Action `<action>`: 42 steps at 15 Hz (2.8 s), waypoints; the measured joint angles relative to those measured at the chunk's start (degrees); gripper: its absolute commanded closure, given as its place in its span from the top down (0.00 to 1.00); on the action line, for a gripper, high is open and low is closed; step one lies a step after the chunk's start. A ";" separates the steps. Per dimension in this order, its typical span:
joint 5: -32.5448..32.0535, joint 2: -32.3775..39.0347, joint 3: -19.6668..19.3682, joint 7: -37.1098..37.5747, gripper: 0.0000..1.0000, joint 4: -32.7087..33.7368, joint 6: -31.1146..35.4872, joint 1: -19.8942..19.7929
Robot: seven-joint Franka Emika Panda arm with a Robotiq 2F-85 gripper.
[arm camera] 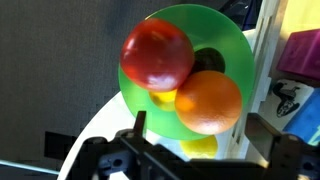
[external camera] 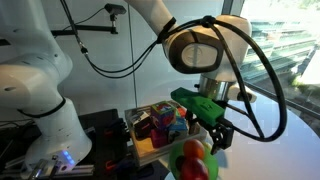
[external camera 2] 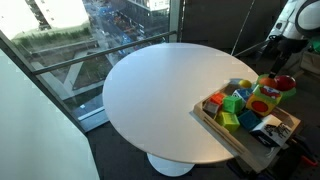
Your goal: Place the toy orange in the bowl
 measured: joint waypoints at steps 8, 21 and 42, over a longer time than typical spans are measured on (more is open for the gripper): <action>4.63 1.89 2.19 -5.52 1.00 0.06 0.11 0.61; 2.13 4.00 2.68 -20.63 1.00 2.78 0.50 -0.31; 0.95 1.31 0.14 -29.51 1.00 2.87 0.25 -2.15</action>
